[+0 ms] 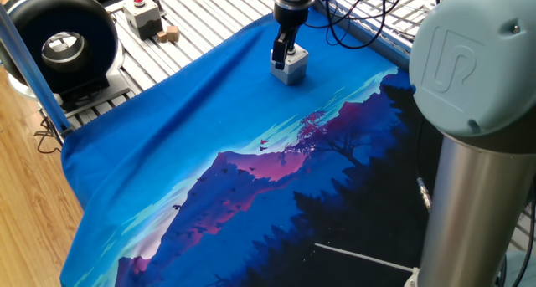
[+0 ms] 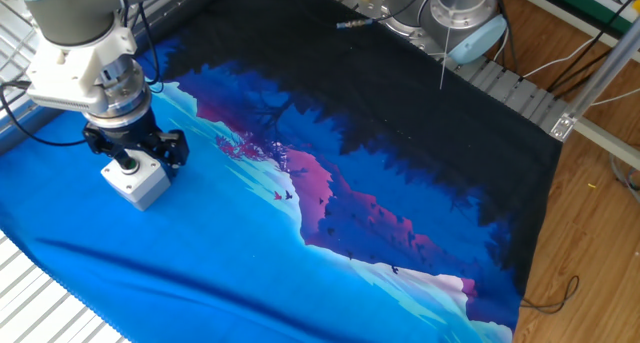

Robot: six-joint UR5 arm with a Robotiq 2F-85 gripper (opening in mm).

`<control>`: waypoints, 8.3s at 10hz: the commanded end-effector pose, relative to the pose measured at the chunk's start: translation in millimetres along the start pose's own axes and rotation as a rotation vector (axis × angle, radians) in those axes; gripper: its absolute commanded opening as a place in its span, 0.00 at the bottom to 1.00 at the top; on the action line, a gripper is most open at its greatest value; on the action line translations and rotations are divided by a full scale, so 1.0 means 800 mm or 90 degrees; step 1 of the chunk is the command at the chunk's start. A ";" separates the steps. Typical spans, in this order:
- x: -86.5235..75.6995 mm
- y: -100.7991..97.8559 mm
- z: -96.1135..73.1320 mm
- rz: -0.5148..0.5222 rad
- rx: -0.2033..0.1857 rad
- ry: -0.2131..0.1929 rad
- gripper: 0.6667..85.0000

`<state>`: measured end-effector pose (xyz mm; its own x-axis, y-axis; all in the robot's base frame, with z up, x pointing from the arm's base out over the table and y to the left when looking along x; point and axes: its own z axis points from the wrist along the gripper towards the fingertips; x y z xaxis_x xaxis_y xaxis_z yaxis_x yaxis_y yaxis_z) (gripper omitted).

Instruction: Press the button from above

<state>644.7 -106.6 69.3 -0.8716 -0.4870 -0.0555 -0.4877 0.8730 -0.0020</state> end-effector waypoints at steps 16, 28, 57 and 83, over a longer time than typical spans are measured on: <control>0.033 -0.012 -0.011 -0.004 0.012 0.078 0.83; 0.037 -0.029 -0.030 -0.052 0.086 0.191 0.83; 0.020 -0.003 -0.006 -0.086 0.086 0.229 0.81; 0.018 -0.002 -0.003 -0.127 0.061 0.231 0.81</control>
<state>633.5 -118.4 72.2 -0.7279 -0.6055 0.3217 -0.6591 0.7472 -0.0850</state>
